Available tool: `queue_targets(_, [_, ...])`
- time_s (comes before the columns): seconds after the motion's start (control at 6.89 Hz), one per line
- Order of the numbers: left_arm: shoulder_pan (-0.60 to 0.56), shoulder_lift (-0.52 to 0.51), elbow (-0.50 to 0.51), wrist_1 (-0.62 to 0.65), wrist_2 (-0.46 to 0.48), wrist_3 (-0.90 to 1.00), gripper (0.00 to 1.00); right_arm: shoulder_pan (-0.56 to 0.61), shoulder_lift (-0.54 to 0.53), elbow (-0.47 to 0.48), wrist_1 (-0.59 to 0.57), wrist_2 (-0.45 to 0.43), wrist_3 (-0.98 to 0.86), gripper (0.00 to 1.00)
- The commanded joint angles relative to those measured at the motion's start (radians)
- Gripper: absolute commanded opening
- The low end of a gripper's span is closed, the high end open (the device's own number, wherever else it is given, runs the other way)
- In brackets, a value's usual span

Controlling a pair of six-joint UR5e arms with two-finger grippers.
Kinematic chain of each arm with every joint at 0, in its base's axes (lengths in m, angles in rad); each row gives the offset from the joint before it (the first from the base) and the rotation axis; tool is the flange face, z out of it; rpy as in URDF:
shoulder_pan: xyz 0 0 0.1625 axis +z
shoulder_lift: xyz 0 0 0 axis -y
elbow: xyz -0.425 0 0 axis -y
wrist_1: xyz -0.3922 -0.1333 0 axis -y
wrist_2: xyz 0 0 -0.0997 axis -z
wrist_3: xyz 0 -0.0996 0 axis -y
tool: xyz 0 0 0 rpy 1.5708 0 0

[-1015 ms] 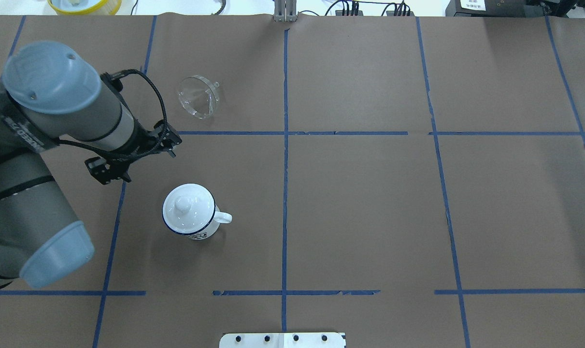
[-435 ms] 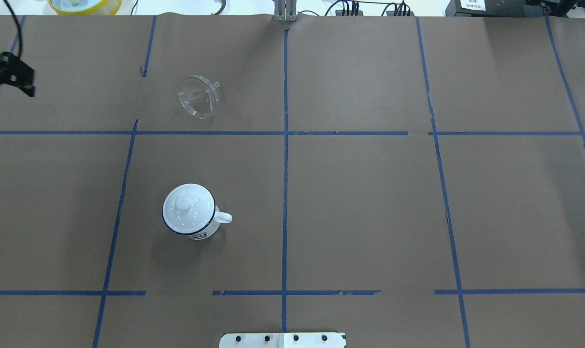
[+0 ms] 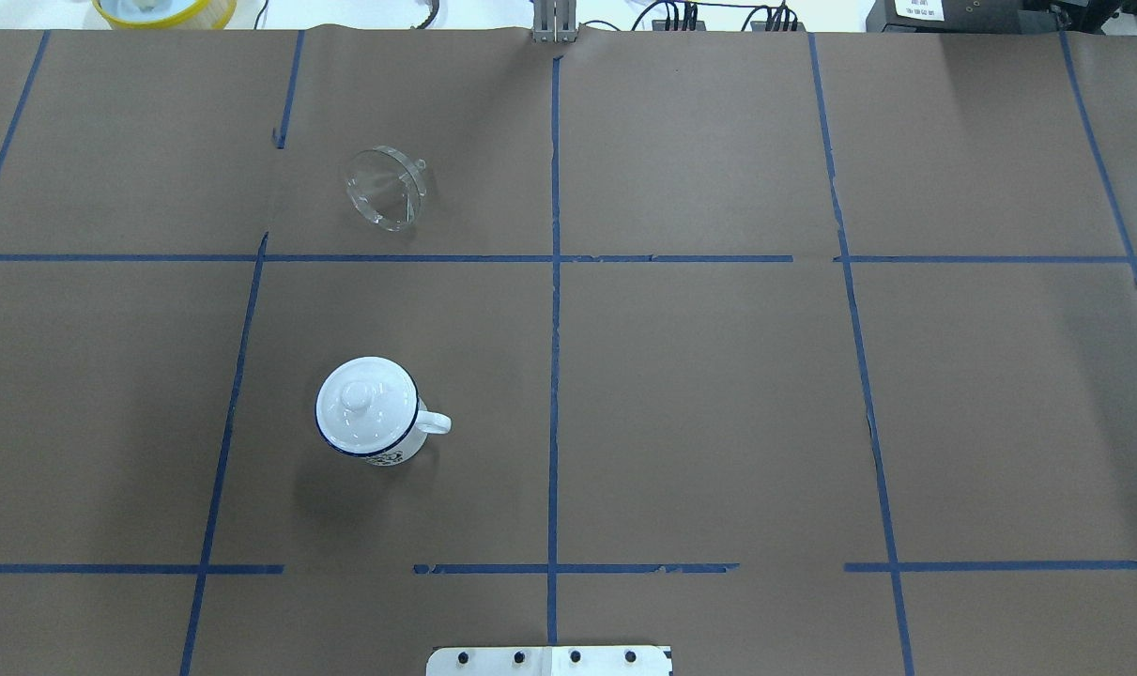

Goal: Remove funnel from cup

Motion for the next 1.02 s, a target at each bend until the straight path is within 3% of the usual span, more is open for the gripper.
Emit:
queue_targets(0.0, [-0.042,0.193,0.084,-0.27,-0.044,0.06,1.0,0.0,0.0,0.0,0.0,0.0,0.0,1.0])
queue_targets(0.29, [-0.06,0.334,0.005,-0.284,-0.079,0.026,1.0,0.0,0.0,0.0,0.0,0.0,0.0,1.0])
queue_targets(0.73, [-0.062,0.315,0.0,-0.264,-0.068,-0.002,1.0,0.0,0.0,0.001,0.0,0.0,0.0,1.0])
queue_targets(0.87, [-0.065,0.305,-0.014,-0.206,-0.067,0.001,1.0,0.0,0.0,0.001,0.0,0.0,0.0,1.0])
